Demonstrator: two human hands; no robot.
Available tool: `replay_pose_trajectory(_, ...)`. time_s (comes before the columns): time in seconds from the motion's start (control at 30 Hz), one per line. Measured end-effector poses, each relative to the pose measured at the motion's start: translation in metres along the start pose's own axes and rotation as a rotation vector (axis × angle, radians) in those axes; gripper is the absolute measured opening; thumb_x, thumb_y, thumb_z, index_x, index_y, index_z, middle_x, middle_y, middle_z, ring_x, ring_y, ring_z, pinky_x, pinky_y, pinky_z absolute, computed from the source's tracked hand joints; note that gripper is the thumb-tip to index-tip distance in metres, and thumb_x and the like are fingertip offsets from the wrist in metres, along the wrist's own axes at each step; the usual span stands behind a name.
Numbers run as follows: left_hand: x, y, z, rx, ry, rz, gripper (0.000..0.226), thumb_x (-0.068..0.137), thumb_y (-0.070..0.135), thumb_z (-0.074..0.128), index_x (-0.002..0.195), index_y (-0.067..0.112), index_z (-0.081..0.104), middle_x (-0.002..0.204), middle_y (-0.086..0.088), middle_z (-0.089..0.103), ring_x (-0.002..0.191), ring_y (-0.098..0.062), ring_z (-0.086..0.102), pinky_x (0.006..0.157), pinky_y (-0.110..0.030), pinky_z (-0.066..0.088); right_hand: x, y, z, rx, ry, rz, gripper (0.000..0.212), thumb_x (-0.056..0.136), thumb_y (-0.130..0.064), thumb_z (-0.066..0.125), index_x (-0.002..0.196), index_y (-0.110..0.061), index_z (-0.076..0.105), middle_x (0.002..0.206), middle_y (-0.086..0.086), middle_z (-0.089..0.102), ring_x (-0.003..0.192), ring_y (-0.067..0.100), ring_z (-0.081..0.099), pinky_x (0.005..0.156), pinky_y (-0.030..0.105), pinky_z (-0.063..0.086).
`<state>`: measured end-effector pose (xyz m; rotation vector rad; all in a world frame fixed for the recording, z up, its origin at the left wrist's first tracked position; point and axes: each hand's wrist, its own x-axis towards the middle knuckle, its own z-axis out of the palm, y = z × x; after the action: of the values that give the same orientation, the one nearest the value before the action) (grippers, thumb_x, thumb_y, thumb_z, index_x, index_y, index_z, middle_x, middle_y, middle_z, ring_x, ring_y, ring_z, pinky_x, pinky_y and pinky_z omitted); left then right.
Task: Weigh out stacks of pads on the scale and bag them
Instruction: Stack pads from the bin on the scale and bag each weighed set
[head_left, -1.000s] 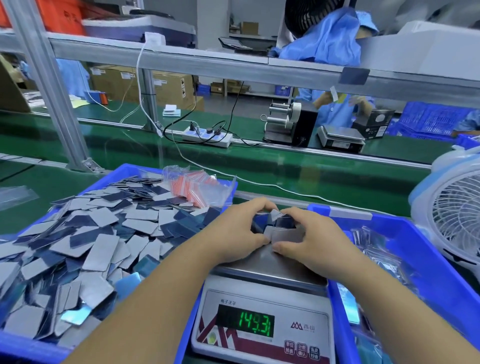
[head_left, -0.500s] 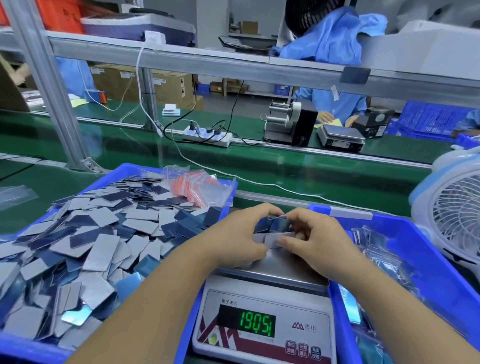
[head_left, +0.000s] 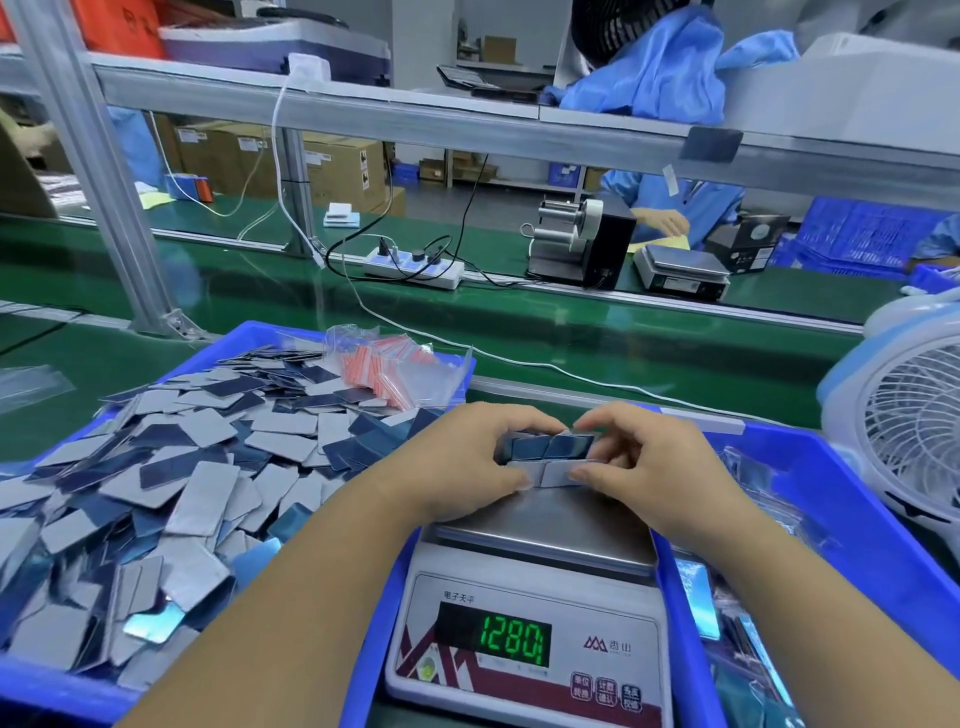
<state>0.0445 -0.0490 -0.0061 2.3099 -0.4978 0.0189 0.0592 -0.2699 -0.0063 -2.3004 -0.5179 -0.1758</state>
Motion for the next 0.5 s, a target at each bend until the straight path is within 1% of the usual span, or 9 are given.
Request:
replay_pose_trajectory(0.07,0.0,-0.001,0.0,0.001,0.018,0.0,0.046,0.086,0.016,0.071,0.123,0.042,0.064,0.08,0.048,0.055,0.066,0.017,0.052,0.061,-0.002,0.037,0.0,0.0,-0.006,0.0,0.026,-0.055,0.036,0.074,-0.016,0.086,0.089,-0.043,0.067,0.073,-0.017,0.067,0.061,0.004,0.056,0.062,0.009,0.041)
replay_pose_trajectory(0.1,0.0,-0.002,0.0,-0.016,0.031,-0.014,0.042,0.087,0.019,0.071,0.122,0.042,0.063,0.081,0.047,0.057,0.064,0.014,0.054,0.059,-0.004,0.038,-0.001,-0.001,-0.01,0.02,0.071,-0.113,0.037,0.074,-0.012,0.085,0.086,-0.042,0.068,0.072,-0.015,0.066,0.061,0.006,0.056,0.061,0.011,0.041)
replay_pose_trajectory(0.17,0.002,-0.003,0.002,-0.081,0.059,-0.06,0.033,0.088,0.036,0.072,0.118,0.045,0.062,0.086,0.033,0.065,0.058,0.005,0.058,0.058,-0.01,0.041,-0.002,-0.003,-0.014,0.073,0.209,-0.266,0.03,0.074,-0.009,0.083,0.081,-0.035,0.072,0.069,-0.01,0.062,0.06,0.009,0.053,0.06,0.013,0.04)
replay_pose_trajectory(0.2,0.003,-0.003,0.003,-0.105,0.073,-0.077,0.031,0.088,0.042,0.073,0.117,0.045,0.062,0.085,0.027,0.067,0.057,0.003,0.059,0.058,-0.013,0.043,-0.003,-0.004,-0.013,0.076,0.268,-0.333,0.023,0.074,-0.01,0.08,0.079,-0.031,0.073,0.067,-0.009,0.06,0.061,0.01,0.053,0.06,0.015,0.04)
replay_pose_trajectory(0.27,0.004,-0.003,0.004,-0.103,0.091,-0.076,0.031,0.088,0.04,0.073,0.117,0.043,0.062,0.073,0.028,0.065,0.052,0.002,0.056,0.053,-0.01,0.041,-0.004,-0.007,-0.005,0.004,0.31,-0.405,0.013,0.075,-0.01,0.078,0.079,-0.023,0.076,0.069,-0.008,0.059,0.064,0.007,0.054,0.062,0.015,0.04)
replay_pose_trajectory(0.3,0.004,-0.003,0.005,-0.09,0.092,-0.067,0.03,0.088,0.037,0.073,0.117,0.042,0.062,0.07,0.028,0.064,0.052,0.003,0.055,0.051,-0.009,0.039,-0.003,-0.007,0.001,-0.059,0.295,-0.413,0.014,0.074,-0.008,0.079,0.079,-0.02,0.077,0.072,-0.007,0.06,0.064,0.003,0.053,0.062,0.012,0.039)
replay_pose_trajectory(0.33,0.004,-0.002,0.005,-0.08,0.091,-0.06,0.03,0.088,0.037,0.072,0.115,0.042,0.062,0.072,0.026,0.064,0.054,0.004,0.055,0.051,-0.009,0.039,-0.003,-0.006,0.008,-0.122,0.258,-0.408,0.017,0.073,-0.004,0.081,0.081,-0.019,0.078,0.076,-0.006,0.061,0.063,-0.001,0.05,0.063,0.009,0.038)
replay_pose_trajectory(0.4,0.004,-0.002,0.003,-0.082,0.083,-0.054,0.028,0.088,0.036,0.071,0.112,0.045,0.06,0.084,0.024,0.065,0.067,0.009,0.057,0.056,-0.008,0.042,-0.002,-0.003,0.015,-0.195,0.146,-0.385,0.025,0.072,0.0,0.082,0.088,-0.018,0.08,0.083,-0.006,0.06,0.06,-0.006,0.045,0.063,0.004,0.036)
replay_pose_trajectory(0.5,0.002,-0.002,0.0,-0.079,0.037,-0.053,0.036,0.089,0.037,0.067,0.122,0.047,0.056,0.093,0.031,0.06,0.083,0.017,0.055,0.065,-0.004,0.042,-0.003,0.002,0.012,-0.179,0.015,-0.33,0.029,0.075,-0.013,0.083,0.1,-0.025,0.078,0.093,-0.013,0.056,0.062,0.002,0.052,0.065,0.004,0.038)
